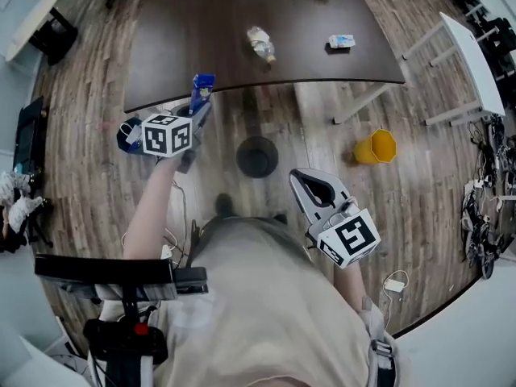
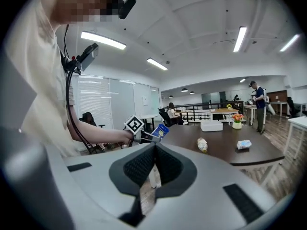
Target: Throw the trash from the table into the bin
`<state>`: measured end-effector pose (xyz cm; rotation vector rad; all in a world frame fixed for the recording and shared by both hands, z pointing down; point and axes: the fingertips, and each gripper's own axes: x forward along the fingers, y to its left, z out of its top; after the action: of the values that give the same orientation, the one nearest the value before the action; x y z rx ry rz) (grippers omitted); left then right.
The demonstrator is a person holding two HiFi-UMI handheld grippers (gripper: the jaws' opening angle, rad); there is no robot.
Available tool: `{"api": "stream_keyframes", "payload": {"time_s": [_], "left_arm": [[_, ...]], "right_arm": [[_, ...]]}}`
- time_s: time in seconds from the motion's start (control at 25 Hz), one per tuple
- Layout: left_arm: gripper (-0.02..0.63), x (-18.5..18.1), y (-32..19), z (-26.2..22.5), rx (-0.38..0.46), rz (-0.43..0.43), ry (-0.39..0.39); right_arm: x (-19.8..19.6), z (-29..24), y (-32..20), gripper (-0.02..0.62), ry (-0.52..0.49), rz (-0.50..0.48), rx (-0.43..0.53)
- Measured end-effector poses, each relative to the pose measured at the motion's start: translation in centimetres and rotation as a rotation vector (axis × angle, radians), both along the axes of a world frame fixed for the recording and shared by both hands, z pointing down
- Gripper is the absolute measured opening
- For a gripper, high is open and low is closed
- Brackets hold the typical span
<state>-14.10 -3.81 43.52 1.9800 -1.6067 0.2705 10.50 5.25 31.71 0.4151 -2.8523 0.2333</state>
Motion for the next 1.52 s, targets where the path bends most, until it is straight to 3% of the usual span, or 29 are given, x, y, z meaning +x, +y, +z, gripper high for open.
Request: {"api": "stream_keyframes", "payload": {"time_s": [0.12,0.28,0.44,0.6,0.8,1.04,1.52], "left_arm": [[0.034,6.6,-0.9,0.6,-0.017,0.013,0.025],[0.034,12.7,-0.9,2.5,-0.061,0.013,0.028],[0.034,17.1,-0.5,4.0,-0.107,0.021,0.013],[0.034,19.0,-0.5,4.9,-0.140,0.020,-0.016],[0.034,18.1,-0.7,7.3,-0.201,0.037,-0.052],[0.034,15.4,-1.1,11.7,-0.266,0.060,-0.045],[0.034,6.7,-2.1,24.1,-0.408,0.110,0.042]], "right_arm": [[7.3,1.1,-1.5,0.011,-0.004,0.047,-0.041],[14.0,2.1,-2.8,0.011,-0.033,0.095,-0.088],[18.4,2.6,-3.5,0.011,-0.027,0.093,-0.093],[20.5,2.7,-4.6,0.011,-0.032,0.083,-0.094],[18.6,3.3,-5.5,0.011,-0.033,0.048,-0.116],[14.2,4.2,-6.3,0.011,0.042,0.027,-0.124],[0.5,8.6,-8.6,0.011,0.222,-0.021,-0.173]]}}
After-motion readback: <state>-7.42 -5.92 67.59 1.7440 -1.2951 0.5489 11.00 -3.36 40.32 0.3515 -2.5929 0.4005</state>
